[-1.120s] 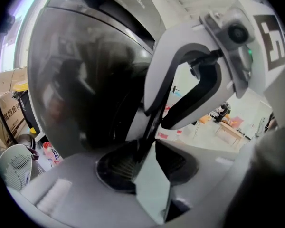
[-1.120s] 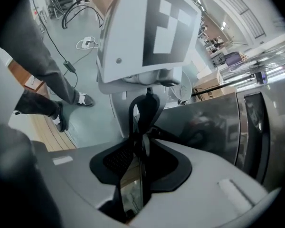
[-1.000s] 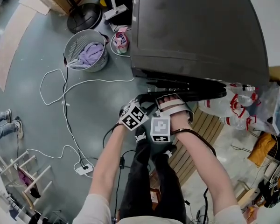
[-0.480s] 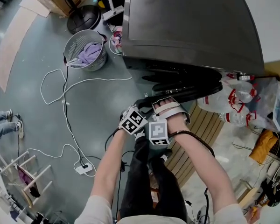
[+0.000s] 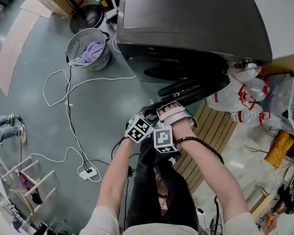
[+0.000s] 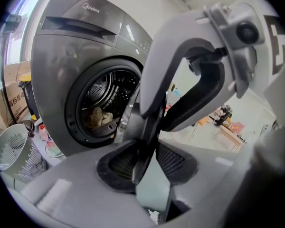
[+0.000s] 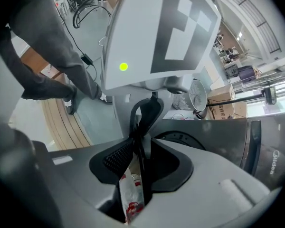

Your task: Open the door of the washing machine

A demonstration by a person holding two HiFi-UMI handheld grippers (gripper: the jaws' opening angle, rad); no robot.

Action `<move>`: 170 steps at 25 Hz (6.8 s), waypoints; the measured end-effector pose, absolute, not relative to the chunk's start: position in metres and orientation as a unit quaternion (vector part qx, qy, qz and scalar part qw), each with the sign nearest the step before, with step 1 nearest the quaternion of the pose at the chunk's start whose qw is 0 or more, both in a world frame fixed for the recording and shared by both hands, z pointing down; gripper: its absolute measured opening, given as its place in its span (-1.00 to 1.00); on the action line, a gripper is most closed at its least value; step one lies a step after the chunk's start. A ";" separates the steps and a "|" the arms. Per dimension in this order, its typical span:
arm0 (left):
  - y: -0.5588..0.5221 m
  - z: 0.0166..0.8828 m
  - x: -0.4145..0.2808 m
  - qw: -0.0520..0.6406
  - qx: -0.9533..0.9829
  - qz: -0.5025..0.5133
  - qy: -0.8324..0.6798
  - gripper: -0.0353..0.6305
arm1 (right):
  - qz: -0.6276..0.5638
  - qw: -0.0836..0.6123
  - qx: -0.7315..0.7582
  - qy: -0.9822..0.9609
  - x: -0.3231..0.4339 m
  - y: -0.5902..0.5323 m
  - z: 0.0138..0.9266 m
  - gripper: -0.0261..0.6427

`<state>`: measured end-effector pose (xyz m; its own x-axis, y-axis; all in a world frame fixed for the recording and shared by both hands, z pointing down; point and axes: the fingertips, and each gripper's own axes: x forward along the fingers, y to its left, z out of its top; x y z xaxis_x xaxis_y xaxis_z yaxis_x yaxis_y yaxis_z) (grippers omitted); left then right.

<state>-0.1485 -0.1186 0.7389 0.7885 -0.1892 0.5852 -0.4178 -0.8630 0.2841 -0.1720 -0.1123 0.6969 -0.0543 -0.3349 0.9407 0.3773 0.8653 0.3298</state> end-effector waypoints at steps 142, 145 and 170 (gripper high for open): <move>-0.071 0.606 0.304 0.153 0.963 0.208 -0.073 -0.54 | 0.295 0.263 0.742 -0.542 0.392 0.041 0.590 -0.79; -0.068 0.601 0.276 0.155 0.960 0.211 -0.096 -0.54 | 0.292 0.260 0.731 -0.559 0.369 0.039 0.584 -0.79; -0.023 0.439 -0.054 0.188 0.906 0.171 -0.339 -0.52 | 0.275 0.155 0.632 -0.707 0.087 0.058 0.449 -0.79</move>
